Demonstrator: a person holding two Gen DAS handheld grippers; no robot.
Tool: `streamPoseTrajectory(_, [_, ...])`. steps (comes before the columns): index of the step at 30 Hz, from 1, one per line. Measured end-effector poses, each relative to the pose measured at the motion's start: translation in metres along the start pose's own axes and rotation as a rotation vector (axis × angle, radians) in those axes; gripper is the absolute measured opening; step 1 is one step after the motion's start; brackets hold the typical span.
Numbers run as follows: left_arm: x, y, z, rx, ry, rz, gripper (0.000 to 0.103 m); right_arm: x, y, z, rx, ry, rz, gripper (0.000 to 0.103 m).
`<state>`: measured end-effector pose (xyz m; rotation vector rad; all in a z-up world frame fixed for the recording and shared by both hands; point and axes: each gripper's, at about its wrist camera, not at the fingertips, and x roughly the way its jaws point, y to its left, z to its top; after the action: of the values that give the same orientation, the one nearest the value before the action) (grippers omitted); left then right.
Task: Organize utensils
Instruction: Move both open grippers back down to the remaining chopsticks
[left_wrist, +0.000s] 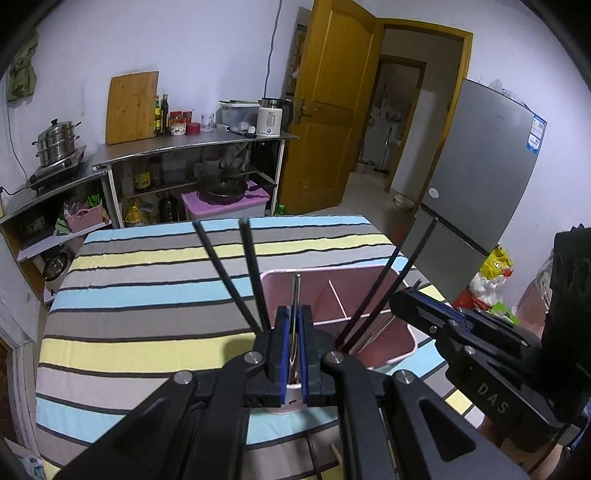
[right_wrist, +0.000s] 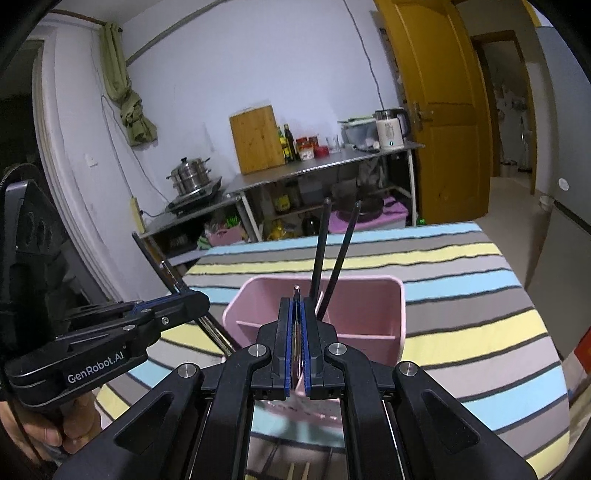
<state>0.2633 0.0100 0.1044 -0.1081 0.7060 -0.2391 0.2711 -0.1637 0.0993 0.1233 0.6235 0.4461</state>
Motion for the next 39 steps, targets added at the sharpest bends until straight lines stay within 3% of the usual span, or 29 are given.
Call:
streamPoseTrajectory(7, [-0.014,0.004,0.0,-0.012,-0.033,0.003,0.02,-0.017,0.0,0.002,-0.004,-0.021,0.0,0.009])
streamPoseTrajectory(14, [-0.038,0.008,-0.008,-0.022,-0.07,0.001,0.021,-0.039,0.0,0.001,0.001,-0.044,0.005,0.009])
streamPoseTrajectory(20, [-0.056,0.003,-0.033,-0.014,-0.085,0.001,0.021,-0.064,-0.004,-0.022,0.013,-0.042,0.013,0.009])
streamPoseTrajectory(28, [-0.063,-0.001,-0.076,-0.026,-0.056,-0.014,0.021,-0.078,-0.012,-0.061,0.032,0.01,0.006,0.009])
streamPoseTrajectory(39, [-0.041,-0.007,-0.125,-0.05,0.052,-0.024,0.021,-0.066,-0.021,-0.099,0.056,0.105,0.005,0.009])
